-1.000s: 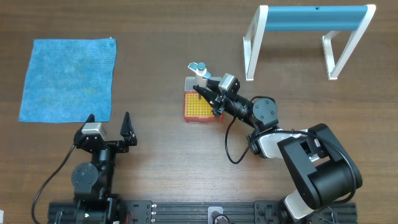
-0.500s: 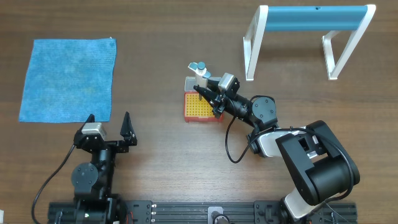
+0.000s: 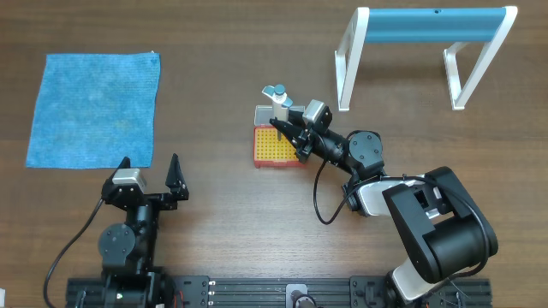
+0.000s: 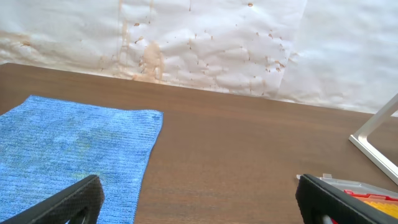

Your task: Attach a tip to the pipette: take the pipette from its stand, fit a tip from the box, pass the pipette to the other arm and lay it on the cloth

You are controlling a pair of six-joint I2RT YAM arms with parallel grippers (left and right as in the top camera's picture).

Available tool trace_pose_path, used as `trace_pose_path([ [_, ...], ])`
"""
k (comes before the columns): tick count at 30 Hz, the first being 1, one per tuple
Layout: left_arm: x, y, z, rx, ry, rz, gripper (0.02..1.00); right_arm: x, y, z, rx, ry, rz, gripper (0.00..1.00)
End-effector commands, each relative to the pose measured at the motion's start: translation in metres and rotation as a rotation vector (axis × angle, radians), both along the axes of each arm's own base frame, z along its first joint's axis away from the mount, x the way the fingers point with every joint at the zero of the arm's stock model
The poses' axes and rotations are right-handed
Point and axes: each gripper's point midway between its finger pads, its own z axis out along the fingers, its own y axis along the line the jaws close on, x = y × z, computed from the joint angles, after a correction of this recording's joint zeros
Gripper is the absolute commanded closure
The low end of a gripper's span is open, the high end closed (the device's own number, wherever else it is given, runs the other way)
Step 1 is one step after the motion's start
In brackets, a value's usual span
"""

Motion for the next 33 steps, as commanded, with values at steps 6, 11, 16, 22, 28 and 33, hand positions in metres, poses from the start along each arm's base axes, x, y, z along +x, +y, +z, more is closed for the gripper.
trace_pose_path([
  [6,0.0,0.0,-0.001,-0.009,0.002,0.003,0.02,-0.005,0.001,0.003,0.007,0.01,0.018,0.923],
  [11,0.0,0.0,-0.001,-0.009,0.002,0.003,0.023,-0.006,0.002,0.003,0.008,0.009,0.019,0.923],
  [16,0.0,0.0,-0.001,-0.009,0.002,0.003,0.023,-0.008,0.005,0.003,0.007,0.008,0.029,0.923],
  [22,0.0,0.0,-0.001,-0.009,0.002,0.003,0.023,-0.004,0.003,0.002,0.004,0.006,0.005,0.923],
  [28,0.0,0.0,-0.001,-0.009,0.002,0.003,0.023,-0.002,0.003,0.003,0.0,-0.005,-0.003,0.923],
  [33,0.0,0.0,-0.001,-0.009,0.002,0.003,0.02,0.002,0.004,-0.002,-0.004,0.004,-0.004,0.923],
])
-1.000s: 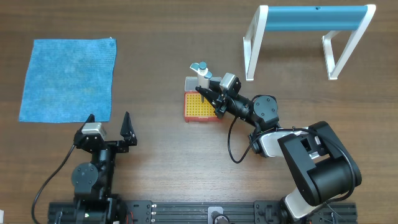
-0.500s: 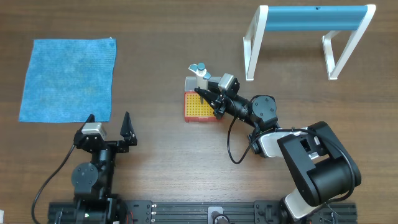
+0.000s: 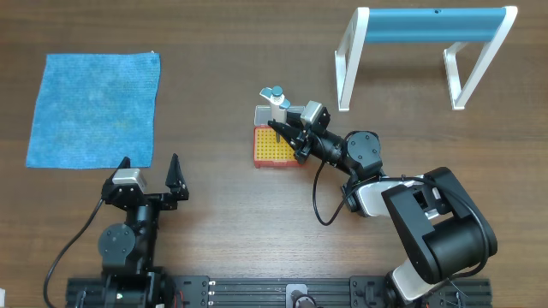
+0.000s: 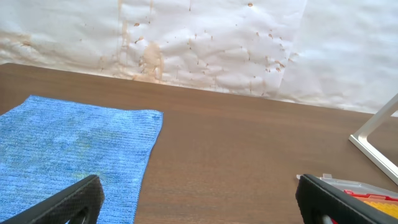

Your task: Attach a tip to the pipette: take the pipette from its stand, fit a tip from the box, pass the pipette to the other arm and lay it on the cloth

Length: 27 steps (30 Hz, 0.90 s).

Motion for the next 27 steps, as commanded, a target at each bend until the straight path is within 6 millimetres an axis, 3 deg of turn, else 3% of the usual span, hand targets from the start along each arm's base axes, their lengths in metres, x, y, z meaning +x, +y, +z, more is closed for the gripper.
trace_pose_path([
  [1,0.0,0.0,-0.001,-0.009,0.002,0.003,0.023,0.005,0.001,0.001,0.002,-0.01,-0.014,0.923],
  [9,0.0,0.0,-0.001,-0.01,0.002,0.003,0.023,0.009,-0.001,-0.004,-0.007,0.0,-0.037,0.923],
  [16,0.0,0.0,-0.001,-0.009,0.002,0.003,0.023,0.01,0.0,-0.025,-0.027,0.049,-0.035,0.923],
  [27,0.0,0.0,-0.001,-0.009,0.002,0.003,0.023,0.003,0.006,-0.025,-0.029,0.049,-0.011,0.921],
])
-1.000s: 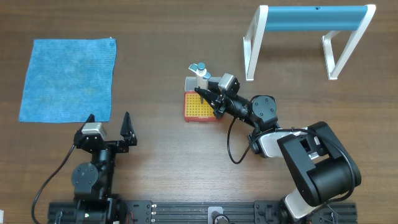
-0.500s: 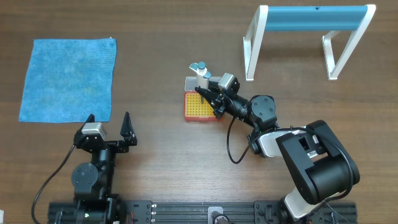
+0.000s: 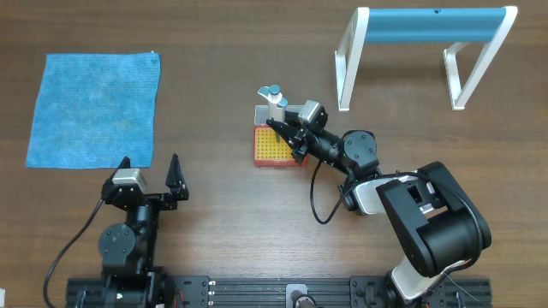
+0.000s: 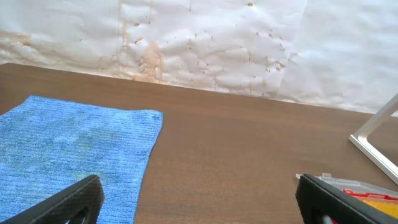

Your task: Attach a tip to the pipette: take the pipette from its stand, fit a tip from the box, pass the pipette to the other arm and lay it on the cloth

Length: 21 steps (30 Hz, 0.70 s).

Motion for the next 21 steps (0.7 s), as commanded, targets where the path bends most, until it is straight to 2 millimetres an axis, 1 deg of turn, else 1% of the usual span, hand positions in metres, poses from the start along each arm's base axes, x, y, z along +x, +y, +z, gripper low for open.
trace_pose_path([
  [1,0.0,0.0,-0.001,-0.009,0.002,0.003,0.023,-0.002,0.002,-0.011,-0.02,0.025,0.0,0.923],
  [3,0.0,0.0,-0.001,-0.009,0.002,0.003,0.023,-0.003,0.001,0.002,-0.006,-0.006,0.001,0.923],
  [7,0.0,0.0,-0.001,-0.009,0.002,0.003,0.023,-0.009,-0.001,0.04,0.032,-0.096,0.0,0.923],
  [10,0.0,0.0,-0.001,-0.009,0.002,0.003,0.023,-0.01,-0.001,0.057,0.031,-0.094,0.0,0.925],
  [13,0.0,0.0,-0.001,-0.009,0.002,0.003,0.023,-0.006,0.001,0.08,0.03,-0.091,0.001,0.925],
  [15,0.0,0.0,-0.001,-0.01,0.002,0.003,0.023,-0.002,0.009,0.101,-0.004,-0.106,0.044,0.925],
  [19,0.0,0.0,-0.001,-0.01,0.002,0.003,0.023,0.014,0.031,0.156,-0.044,-0.132,0.069,0.925],
  [20,0.0,0.0,-0.001,-0.009,0.002,0.003,0.023,0.018,0.043,0.168,-0.093,-0.116,0.089,0.928],
  [21,0.0,0.0,-0.001,-0.009,0.002,0.003,0.023,0.023,0.053,0.175,-0.139,-0.075,0.083,0.925],
])
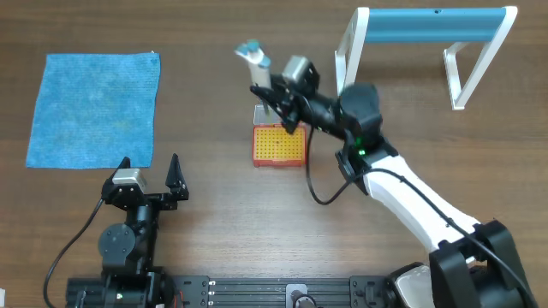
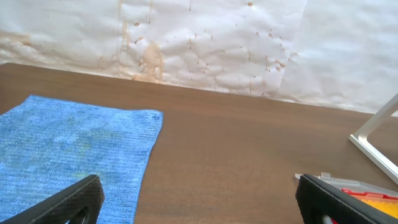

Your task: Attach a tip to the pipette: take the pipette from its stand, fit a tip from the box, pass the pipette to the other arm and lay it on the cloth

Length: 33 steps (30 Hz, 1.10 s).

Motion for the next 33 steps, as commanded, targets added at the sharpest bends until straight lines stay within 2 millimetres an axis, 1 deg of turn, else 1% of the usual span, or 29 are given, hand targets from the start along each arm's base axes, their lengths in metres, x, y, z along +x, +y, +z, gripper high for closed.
trace_pose_path([
  [1,0.0,0.0,-0.001,-0.009,0.002,0.003,0.023,0.009,0.033,0.059,-0.111,-0.018,0.009,0.925],
  [2,0.0,0.0,-0.001,-0.009,0.002,0.003,0.02,0.007,0.044,0.071,-0.105,-0.03,0.029,0.925],
  [3,0.0,0.0,-0.001,-0.009,0.002,0.003,0.023,0.005,0.046,0.075,-0.09,-0.031,0.037,0.925],
  [4,0.0,0.0,-0.001,-0.009,0.002,0.003,0.023,0.004,0.046,0.074,-0.075,0.005,0.043,0.925],
  [6,0.0,0.0,-0.001,-0.01,0.002,0.003,0.023,0.004,0.046,0.071,-0.081,0.019,0.043,0.925],
  [9,0.0,0.0,-0.001,-0.009,0.002,0.003,0.023,0.003,0.046,0.061,-0.103,0.059,0.044,0.925],
  [14,0.0,-0.001,-0.001,-0.019,-0.001,-0.002,0.023,0.003,0.046,0.061,-0.097,0.076,0.043,0.923],
  [16,-0.001,-0.022,0.001,-0.157,0.002,-0.119,0.023,0.003,0.046,0.061,-0.083,0.104,0.042,0.925],
  [17,-0.002,-0.029,0.002,-0.234,0.007,-0.153,0.023,0.003,0.046,0.061,-0.079,0.113,0.042,0.925],
  [19,-0.003,-0.036,0.003,-0.415,0.023,-0.18,0.023,0.003,0.046,0.061,-0.074,0.123,0.042,0.925],
  [20,-0.004,-0.038,0.004,-0.477,0.03,-0.184,0.023,0.003,0.046,0.061,-0.074,0.123,0.042,0.925],
  [22,-0.002,-0.03,0.004,-0.475,0.02,-0.142,0.023,0.003,0.046,0.061,-0.053,0.166,0.04,0.923],
  [23,-0.003,-0.034,0.008,-0.476,0.009,-0.169,0.023,0.003,0.046,0.061,-0.05,0.17,0.04,0.925],
  [24,-0.002,-0.034,0.017,-0.475,-0.026,-0.177,0.023,0.003,0.046,0.061,-0.05,0.169,0.04,0.925],
  [25,-0.002,-0.033,0.02,-0.471,-0.031,-0.171,0.023,0.003,0.046,0.061,-0.05,0.17,0.04,0.925],
  [28,-0.002,-0.033,0.009,-0.479,0.074,-0.146,0.023,0.003,0.046,0.061,-0.05,0.17,0.04,0.925],
  [29,0.0,-0.035,0.013,-0.45,0.098,-0.158,0.023,0.003,0.046,0.061,-0.05,0.17,0.04,0.923],
  [32,0.009,-0.038,0.037,-0.313,0.161,-0.181,0.023,0.003,0.046,0.061,-0.05,0.17,0.041,0.925],
  [33,0.011,-0.038,0.041,-0.273,0.186,-0.183,0.023,0.002,0.046,0.061,-0.05,0.17,0.047,0.923],
])
